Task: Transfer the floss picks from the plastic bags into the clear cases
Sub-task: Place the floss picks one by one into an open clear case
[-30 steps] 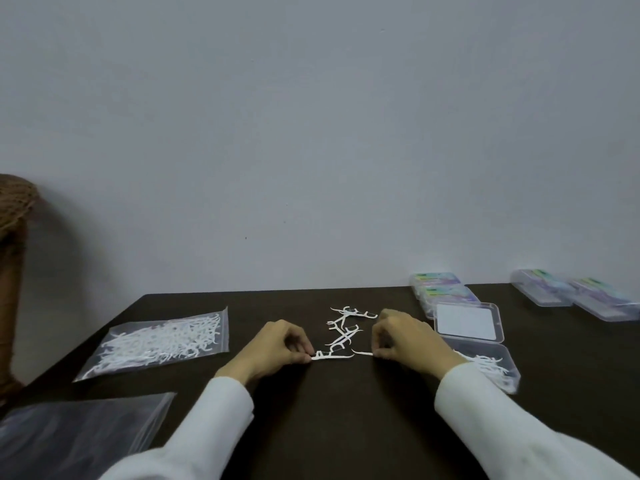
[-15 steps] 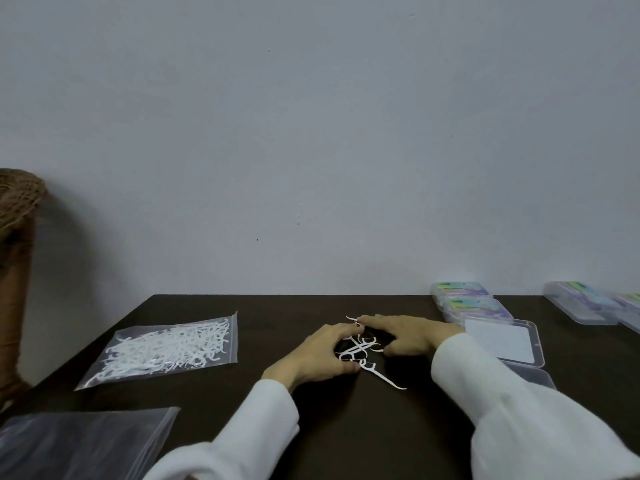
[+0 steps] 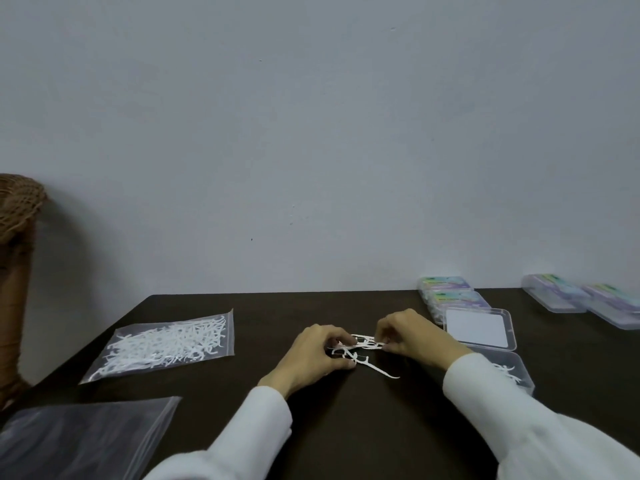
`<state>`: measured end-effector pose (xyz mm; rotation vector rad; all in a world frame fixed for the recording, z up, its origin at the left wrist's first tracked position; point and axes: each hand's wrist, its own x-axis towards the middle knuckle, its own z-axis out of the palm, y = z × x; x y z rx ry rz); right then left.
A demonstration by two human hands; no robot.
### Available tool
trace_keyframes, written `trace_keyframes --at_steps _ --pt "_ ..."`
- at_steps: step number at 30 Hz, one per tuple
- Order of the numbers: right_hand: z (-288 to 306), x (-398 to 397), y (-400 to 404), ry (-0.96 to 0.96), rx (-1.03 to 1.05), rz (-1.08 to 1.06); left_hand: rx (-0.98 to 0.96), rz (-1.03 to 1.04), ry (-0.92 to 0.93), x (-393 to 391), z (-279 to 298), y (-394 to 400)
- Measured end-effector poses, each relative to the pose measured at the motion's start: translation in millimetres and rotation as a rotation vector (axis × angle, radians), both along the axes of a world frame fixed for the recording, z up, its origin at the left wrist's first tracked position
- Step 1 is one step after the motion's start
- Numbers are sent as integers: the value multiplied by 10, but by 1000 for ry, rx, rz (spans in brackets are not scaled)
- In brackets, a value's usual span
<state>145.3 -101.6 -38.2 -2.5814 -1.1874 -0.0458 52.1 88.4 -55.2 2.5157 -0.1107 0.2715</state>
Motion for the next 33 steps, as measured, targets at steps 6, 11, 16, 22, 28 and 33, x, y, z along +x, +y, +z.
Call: trace_keyframes --at_steps 6,11,16,22,28,33 --pt "-4 -249 -156 -51 -28 -55 75 23 -14 -132 43 -59" --pt "-12 -387 -219 75 -53 -116 147 -10 155 -111 103 -87" --pt "12 -525 -141 16 -66 -142 41 -38 207 -106 99 -101" --pt "25 -634 -70 -3 -64 -183 1 29 86 -213 52 -108" --pt "80 -701 -14 -20 -95 -189 99 135 124 -277 121 -67" --pt "158 -734 20 -6 -294 -187 196 128 158 -313 202 -91"
